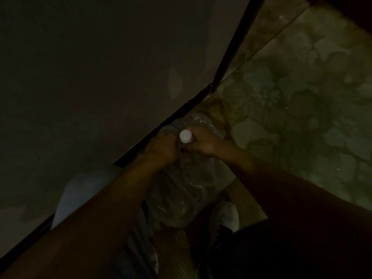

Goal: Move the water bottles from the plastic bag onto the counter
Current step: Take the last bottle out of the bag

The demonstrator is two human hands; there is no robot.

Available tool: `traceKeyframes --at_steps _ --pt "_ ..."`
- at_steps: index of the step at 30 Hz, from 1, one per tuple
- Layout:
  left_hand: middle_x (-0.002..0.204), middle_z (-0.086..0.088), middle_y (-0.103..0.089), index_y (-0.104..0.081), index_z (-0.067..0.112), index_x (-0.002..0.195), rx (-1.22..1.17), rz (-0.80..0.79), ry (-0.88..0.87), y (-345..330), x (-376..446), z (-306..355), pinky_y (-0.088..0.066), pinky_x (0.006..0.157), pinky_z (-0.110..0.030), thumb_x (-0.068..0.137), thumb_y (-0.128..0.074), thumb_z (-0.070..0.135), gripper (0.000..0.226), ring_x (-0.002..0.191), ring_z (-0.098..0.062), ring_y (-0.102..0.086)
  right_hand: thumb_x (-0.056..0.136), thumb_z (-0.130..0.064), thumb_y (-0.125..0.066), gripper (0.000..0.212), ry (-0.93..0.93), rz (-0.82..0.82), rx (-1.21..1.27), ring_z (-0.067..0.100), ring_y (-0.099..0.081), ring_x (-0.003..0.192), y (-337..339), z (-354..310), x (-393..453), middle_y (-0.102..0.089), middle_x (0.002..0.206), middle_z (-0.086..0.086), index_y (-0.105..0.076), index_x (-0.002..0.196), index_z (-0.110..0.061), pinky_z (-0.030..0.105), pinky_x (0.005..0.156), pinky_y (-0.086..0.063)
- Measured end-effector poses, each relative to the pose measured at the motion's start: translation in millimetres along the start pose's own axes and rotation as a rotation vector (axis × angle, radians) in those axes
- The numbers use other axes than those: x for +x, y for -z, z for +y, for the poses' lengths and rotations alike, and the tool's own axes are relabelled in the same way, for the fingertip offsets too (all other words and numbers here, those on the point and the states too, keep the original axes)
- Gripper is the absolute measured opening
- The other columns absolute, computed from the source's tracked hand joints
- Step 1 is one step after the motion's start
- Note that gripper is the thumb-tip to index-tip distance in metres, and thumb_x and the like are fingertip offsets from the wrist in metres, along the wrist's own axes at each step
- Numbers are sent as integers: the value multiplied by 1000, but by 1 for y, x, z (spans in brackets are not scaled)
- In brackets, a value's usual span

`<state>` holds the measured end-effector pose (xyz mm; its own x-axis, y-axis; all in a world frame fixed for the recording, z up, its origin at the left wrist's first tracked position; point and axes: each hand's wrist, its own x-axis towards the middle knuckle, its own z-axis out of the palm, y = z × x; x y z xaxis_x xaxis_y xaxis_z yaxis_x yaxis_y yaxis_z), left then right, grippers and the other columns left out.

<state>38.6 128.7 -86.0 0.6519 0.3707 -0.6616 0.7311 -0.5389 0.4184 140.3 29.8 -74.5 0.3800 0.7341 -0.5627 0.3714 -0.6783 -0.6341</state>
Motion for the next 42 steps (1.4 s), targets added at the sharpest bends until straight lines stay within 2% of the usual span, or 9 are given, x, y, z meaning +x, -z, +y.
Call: traceKeyframes --at_steps 5,12,16,19,23,27,35,39,42 --pt "141 -18 -52 -51 9 139 -72 -10 26 26 -36 8 -39 104 -37 101 -49 33 45 126 -33 -51 82 -18 -76 44 -17 118 194 20 -58 109 31 -18 -37 -63 121 9 -60 122 -7 28 92 -44" --pt "138 -15 -54 -50 5 140 -178 55 -66 87 -139 59 -41 102 -30 97 -56 15 44 125 -30 -52 61 -47 -79 59 -89 290 390 28 -68 97 79 -84 -110 -72 103 10 -68 104 -8 53 89 -54" --pt "133 -15 -57 -50 3 135 -225 106 -95 127 -208 97 -36 87 -17 94 -63 16 45 120 -28 -55 53 -65 -71 63 -100 340 375 26 -70 85 115 -140 -160 -72 87 4 -67 88 -12 49 80 -58" --pt "123 -9 -62 -55 9 128 -246 173 -99 159 -264 121 -42 87 -26 85 -72 31 51 112 -26 -59 52 -66 -70 52 -121 371 395 18 -68 81 137 -189 -202 -67 78 -4 -64 77 -22 40 78 -57" --pt "119 -6 -64 -56 14 124 -324 271 -120 197 -334 145 -49 90 -33 73 -79 48 65 108 -24 -62 52 -68 -74 75 -172 414 416 22 -68 94 163 -259 -259 -68 97 -1 -67 101 -12 33 84 -54" --pt "113 3 -62 -51 13 126 -512 312 -74 243 -407 168 -53 89 -38 70 -85 44 72 98 -18 -63 38 -82 -65 94 -246 348 386 21 -69 90 189 -335 -324 -72 99 1 -68 107 -18 39 83 -58" --pt "111 -7 -71 -60 6 118 -922 231 -177 305 -502 152 -57 88 -51 50 -93 50 88 102 -22 -71 72 -70 -66 50 -192 -143 329 15 -65 88 234 -422 -428 -68 100 -1 -60 100 -29 28 81 -55" --pt "107 -14 -73 -61 -4 118 -1022 230 -252 321 -544 151 -59 75 -26 63 -88 23 67 91 -16 -73 77 -43 -77 52 -89 -205 458 13 -61 77 234 -430 -452 -68 108 1 -60 120 -20 23 64 -52" --pt "110 -12 -73 -68 4 114 -1009 289 -265 327 -578 151 -58 84 -30 68 -85 32 57 99 -21 -71 78 -23 -79 51 -38 -297 454 19 -65 87 233 -429 -470 -69 109 4 -57 124 -22 29 71 -53"
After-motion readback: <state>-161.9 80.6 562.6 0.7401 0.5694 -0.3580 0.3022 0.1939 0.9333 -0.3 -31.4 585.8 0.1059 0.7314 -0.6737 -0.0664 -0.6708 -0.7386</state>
